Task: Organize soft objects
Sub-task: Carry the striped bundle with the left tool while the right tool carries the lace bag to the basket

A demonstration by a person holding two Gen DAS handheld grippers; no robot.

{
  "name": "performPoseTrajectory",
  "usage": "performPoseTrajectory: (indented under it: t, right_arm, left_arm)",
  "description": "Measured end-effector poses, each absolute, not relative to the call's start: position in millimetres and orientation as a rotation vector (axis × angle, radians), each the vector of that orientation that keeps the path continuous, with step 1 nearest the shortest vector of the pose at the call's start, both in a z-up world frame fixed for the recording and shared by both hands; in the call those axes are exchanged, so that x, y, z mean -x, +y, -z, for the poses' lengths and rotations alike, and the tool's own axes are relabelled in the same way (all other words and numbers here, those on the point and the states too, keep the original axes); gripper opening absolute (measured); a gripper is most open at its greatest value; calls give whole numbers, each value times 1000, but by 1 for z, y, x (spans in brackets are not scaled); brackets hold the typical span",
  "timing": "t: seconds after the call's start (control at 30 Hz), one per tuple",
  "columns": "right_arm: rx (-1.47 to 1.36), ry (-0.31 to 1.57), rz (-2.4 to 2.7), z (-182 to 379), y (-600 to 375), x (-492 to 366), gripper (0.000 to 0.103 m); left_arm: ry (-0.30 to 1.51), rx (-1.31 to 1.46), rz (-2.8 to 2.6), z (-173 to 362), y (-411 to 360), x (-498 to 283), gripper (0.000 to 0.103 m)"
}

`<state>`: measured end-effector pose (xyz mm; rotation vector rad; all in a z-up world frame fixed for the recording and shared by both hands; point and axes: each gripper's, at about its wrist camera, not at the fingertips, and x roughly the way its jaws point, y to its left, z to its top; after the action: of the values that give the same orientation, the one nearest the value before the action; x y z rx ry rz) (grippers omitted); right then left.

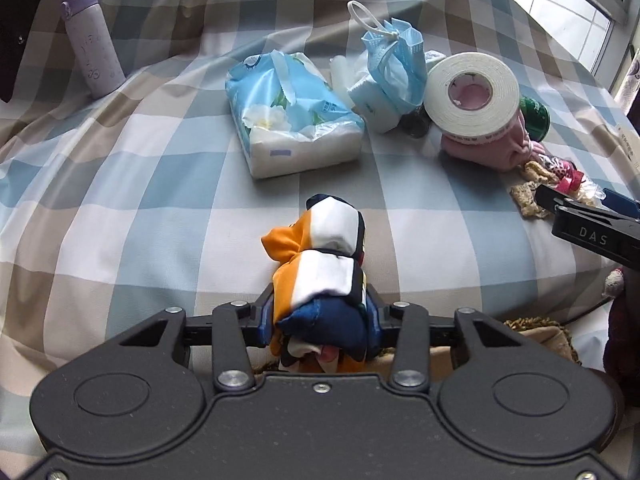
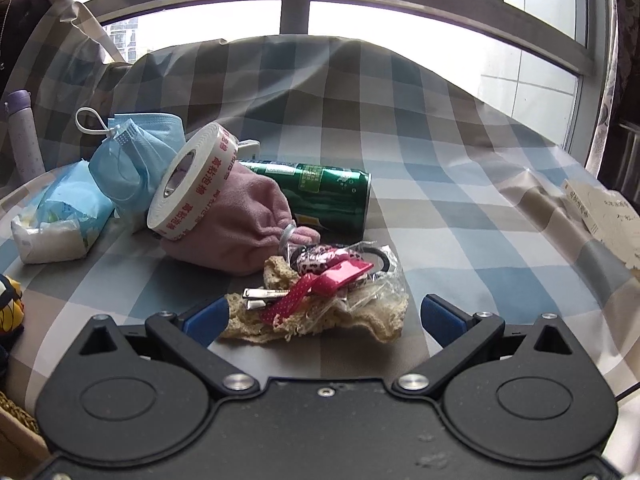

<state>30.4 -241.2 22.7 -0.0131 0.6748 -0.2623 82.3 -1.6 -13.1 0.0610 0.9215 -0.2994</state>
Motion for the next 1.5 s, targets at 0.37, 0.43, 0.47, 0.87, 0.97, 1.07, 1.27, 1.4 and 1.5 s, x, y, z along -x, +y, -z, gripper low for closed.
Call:
performPoseTrajectory:
  t: [0.37,0.43,0.47,0.87,0.97,1.07,1.27,1.4,1.5]
  right_arm:
    - [129,734,264,-17,-232,-57,94]
    - [134,749,261,-15,-230,-59,90]
    - [126,751,259,-16,-231,-59,87]
    - [-117,793,250,-52,-261,-61,84]
    - [-145,786,256,-67,-264,-60,84]
    - [-145,767,258,-86,-263,-58,84]
    - [-160,703,224,-129,-255,-37,84]
    - [-153,645,186,-154,-241,-10,84]
    - [-163,626,143,-166,-231,13,84]
  left_arm:
    - [921,-47,318,7,-5,-109,41]
    - [918,-51,321,6,-5,-112,41]
    - [917,-53,322,5,-5,-113,41]
    - [857,-87,361,-42,3,-115,41]
    - [810,-125,366,-69,8,-115,41]
    - [750,-172,353,-99,13,-111,41]
    - [664,-207,300,-138,26,-91,41]
    - [670,-162,304,-139,34,-70,41]
    - [700,-118,324,-129,36,-54,41]
